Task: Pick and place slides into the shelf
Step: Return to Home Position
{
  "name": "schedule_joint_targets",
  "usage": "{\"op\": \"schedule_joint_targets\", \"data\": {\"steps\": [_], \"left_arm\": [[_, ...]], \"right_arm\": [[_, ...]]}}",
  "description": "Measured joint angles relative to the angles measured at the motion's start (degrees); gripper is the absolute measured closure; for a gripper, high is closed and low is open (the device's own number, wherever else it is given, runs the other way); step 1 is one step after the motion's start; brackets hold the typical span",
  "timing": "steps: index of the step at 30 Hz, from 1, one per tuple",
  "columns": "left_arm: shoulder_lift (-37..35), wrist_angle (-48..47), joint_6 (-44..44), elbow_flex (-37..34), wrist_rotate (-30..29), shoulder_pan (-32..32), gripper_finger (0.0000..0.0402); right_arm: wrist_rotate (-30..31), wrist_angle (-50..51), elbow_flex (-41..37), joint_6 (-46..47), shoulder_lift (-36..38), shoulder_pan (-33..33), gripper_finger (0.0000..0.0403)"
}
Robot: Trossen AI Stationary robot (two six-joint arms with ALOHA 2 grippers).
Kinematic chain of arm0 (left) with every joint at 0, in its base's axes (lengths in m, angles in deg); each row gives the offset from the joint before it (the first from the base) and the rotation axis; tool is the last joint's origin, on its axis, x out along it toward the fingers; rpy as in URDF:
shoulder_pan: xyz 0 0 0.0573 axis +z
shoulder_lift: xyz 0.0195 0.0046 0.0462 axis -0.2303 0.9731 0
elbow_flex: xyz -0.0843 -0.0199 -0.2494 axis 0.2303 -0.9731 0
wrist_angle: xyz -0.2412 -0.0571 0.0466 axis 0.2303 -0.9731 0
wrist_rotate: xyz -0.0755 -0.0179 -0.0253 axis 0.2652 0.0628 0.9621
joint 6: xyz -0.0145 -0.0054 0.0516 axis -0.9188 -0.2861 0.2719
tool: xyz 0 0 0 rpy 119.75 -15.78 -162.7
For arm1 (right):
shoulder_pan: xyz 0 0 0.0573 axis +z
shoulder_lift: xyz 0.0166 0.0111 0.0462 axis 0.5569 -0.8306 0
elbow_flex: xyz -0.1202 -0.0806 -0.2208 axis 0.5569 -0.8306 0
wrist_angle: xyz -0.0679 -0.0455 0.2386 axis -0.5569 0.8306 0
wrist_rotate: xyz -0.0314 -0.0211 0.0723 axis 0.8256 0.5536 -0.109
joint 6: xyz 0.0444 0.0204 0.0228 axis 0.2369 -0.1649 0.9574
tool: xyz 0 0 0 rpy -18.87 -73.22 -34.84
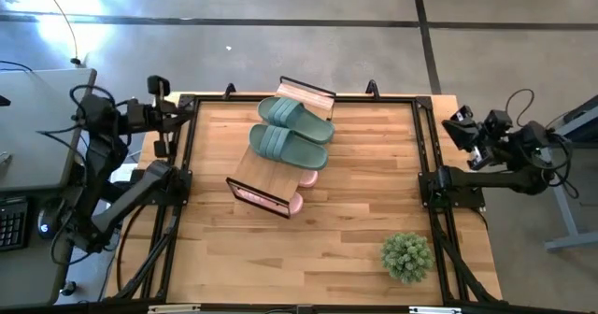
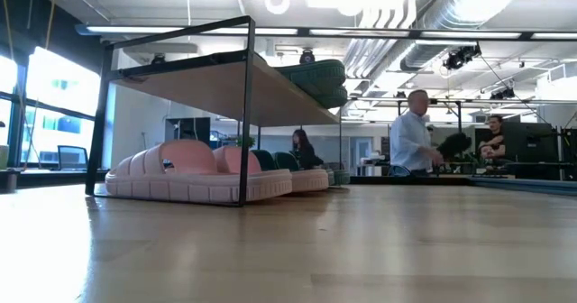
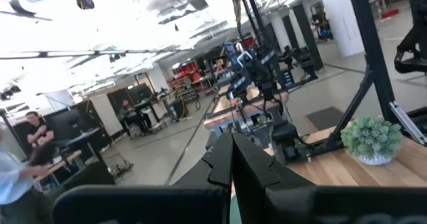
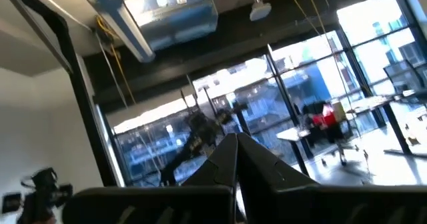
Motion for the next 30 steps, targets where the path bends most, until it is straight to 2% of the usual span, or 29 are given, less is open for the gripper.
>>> {"op": "schedule_joint_targets", "data": {"steps": [6, 13, 17, 19, 23, 27, 30], "left_arm": [[-5.9, -0.3, -2.0, -2.6, -2.6, -0.1, 0.0402], [-13.8, -0.3, -6.0, -7.0, -6.7, -0.1, 0.0402], [-17.4, -0.5, -8.0, -9.5, -11.1, -0.1, 0.0402], [-19.6, -0.8, -8.9, -11.0, -15.3, -0.1, 0.0402], [-24.0, -5.2, -8.7, -14.4, -27.6, -0.1, 0.0402], [-23.9, -10.9, -6.8, -16.7, -35.3, -0.1, 0.0402], [-24.2, -11.4, -5.1, -18.6, -41.1, -0.1, 0.0402]], "right_arm": [[0.0, -0.3, -1.6, 0.8, -0.4, 0.0, 0.0403], [-0.9, -9.1, -10.4, 5.4, -0.1, 0.0, 0.0403], [-1.7, -14.1, -14.8, 8.5, -0.1, 0.0, 0.0403], [-2.4, -15.8, -16.8, 9.7, -0.1, 0.0, 0.0403], [-2.6, -18.0, -19.2, 11.5, -0.1, 0.0, 0.0403], [-2.3, -19.7, -20.5, 11.6, -0.1, 0.0, 0.0403], [-1.2, -19.1, -20.8, 11.5, -0.1, 0.0, 0.0403]]}}
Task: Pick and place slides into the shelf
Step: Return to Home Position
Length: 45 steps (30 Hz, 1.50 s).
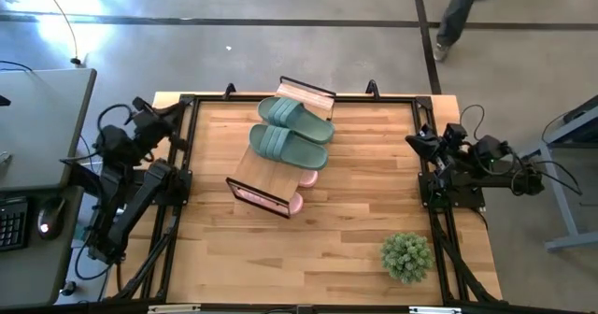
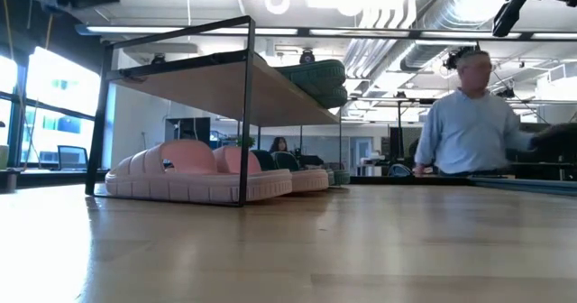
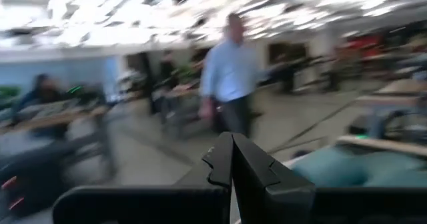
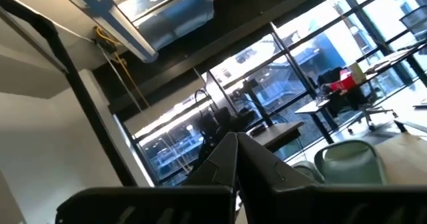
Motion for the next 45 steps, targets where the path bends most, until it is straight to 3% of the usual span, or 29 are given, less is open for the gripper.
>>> {"op": "schedule_joint_targets", "data": {"steps": [5, 7, 14, 28, 35, 45], "left_arm": [[0.0, 0.6, 6.6, -4.5, -14.7, 0.0, 0.0402], [0.2, 1.0, 9.3, -7.2, -17.2, 0.0, 0.0401], [0.2, 5.9, 9.1, -16.8, -11.4, 0.0, 0.0401], [0.2, 11.0, 7.6, -24.3, -11.4, 0.0, 0.0401], [0.2, 11.1, 7.5, -25.1, -11.4, 0.0, 0.0402], [0.2, 11.0, 6.1, -25.1, -11.6, 0.0, 0.0401]], "right_arm": [[1.0, 1.5, 0.0, -2.7, 0.0, 0.0, 0.0403], [1.8, 3.1, 0.0, -3.9, 0.0, 0.0, 0.0403], [2.8, 7.2, 0.0, -4.0, 0.0, 0.0, 0.0403], [4.8, 10.2, 0.0, -0.5, 0.0, 0.0, 0.0403], [5.0, -8.1, -9.3, 0.0, 0.0, 0.0, 0.0403], [3.5, -7.4, -13.0, 1.4, 0.0, 0.0, 0.0403]]}}
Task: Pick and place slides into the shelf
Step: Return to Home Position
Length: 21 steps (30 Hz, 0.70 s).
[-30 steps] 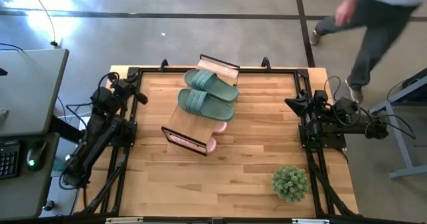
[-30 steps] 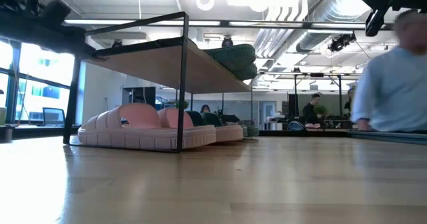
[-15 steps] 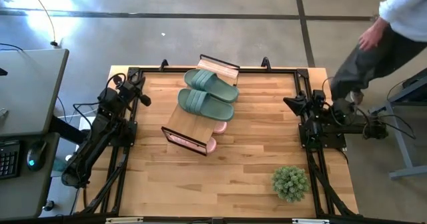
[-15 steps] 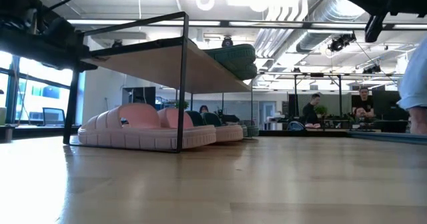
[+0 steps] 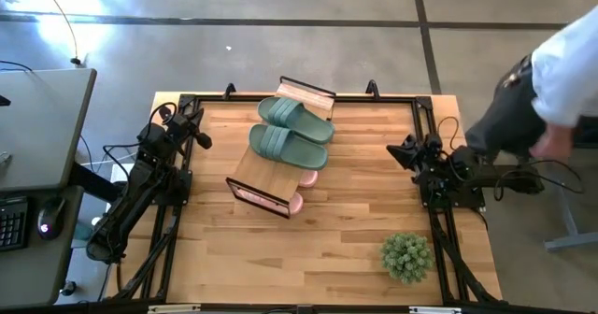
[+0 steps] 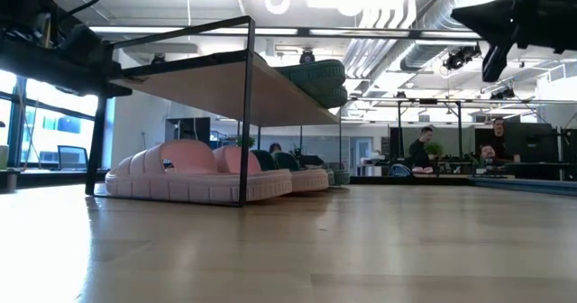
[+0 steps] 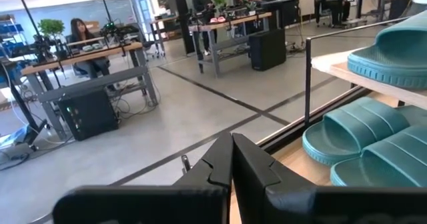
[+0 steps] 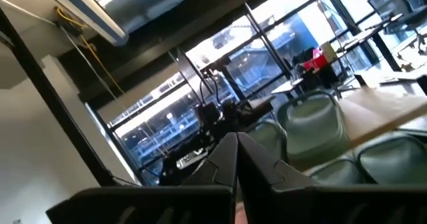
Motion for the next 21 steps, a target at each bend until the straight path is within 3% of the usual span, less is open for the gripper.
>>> {"op": "schedule_joint_targets", "data": {"steps": [7, 16, 21], "left_arm": [[0.0, 0.0, 0.2, 0.0, 0.0, 0.0, 0.0401], [0.0, -0.1, 0.3, 0.0, -0.1, 0.0, 0.0401], [0.0, -0.1, 0.4, 0.0, -0.1, 0.0, 0.0401]], "right_arm": [[-0.1, 2.7, -2.3, -1.7, 0.0, 0.0, 0.0403], [1.7, 12.8, -2.3, -13.1, 0.0, 0.0, 0.0403], [3.7, 12.9, -2.2, -24.4, -0.9, 0.0, 0.0403]]}}
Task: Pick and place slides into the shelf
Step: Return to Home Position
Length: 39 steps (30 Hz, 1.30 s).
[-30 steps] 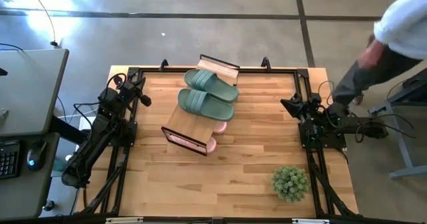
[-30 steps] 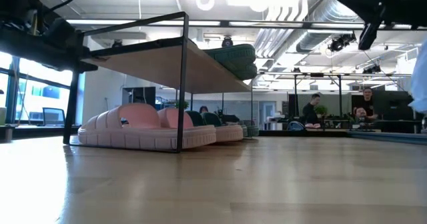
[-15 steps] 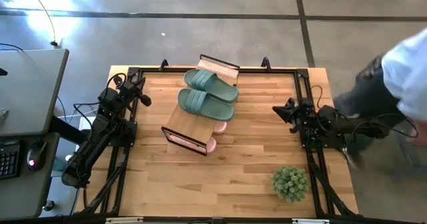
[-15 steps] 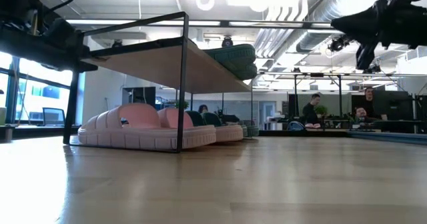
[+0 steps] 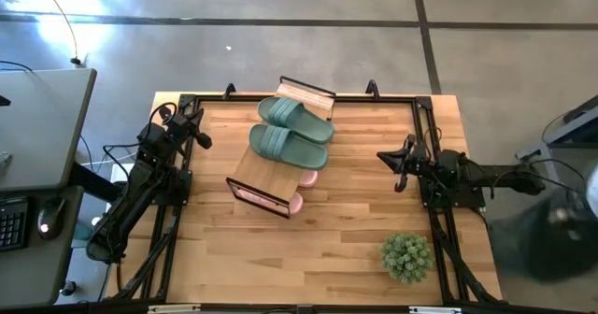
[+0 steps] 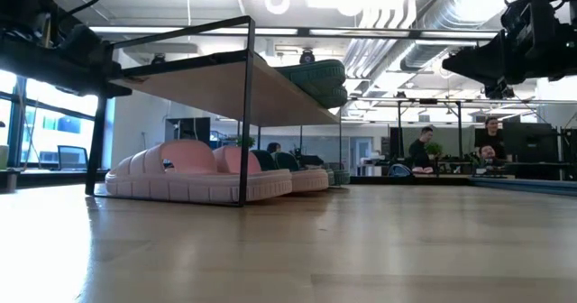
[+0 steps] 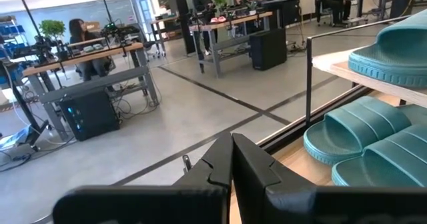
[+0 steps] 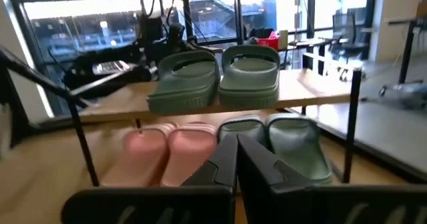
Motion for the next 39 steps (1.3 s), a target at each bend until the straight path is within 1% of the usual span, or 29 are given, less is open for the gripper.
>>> {"op": "schedule_joint_targets", "data": {"steps": [2, 4, 13, 39], "left_arm": [[0.0, 0.0, 0.0, 0.0, 0.0, 0.0, 0.0401], [0.0, 0.0, 0.0, 0.0, 0.0, 0.0, 0.0401], [0.0, 0.0, 0.0, 0.0, 0.0, 0.0, 0.0401], [0.0, 0.0, -0.1, 0.0, 0.0, 0.0, 0.0401]], "right_arm": [[0.0, 0.0, 0.0, -2.6, 0.0, 0.0, 0.0403], [-0.1, 0.0, 0.0, -3.0, 0.0, 0.0, 0.0403], [-0.1, 0.1, 0.0, 1.3, 0.0, 0.0, 0.0403], [-0.1, 0.1, 0.0, 1.3, 0.0, 0.0, 0.0403]]}}
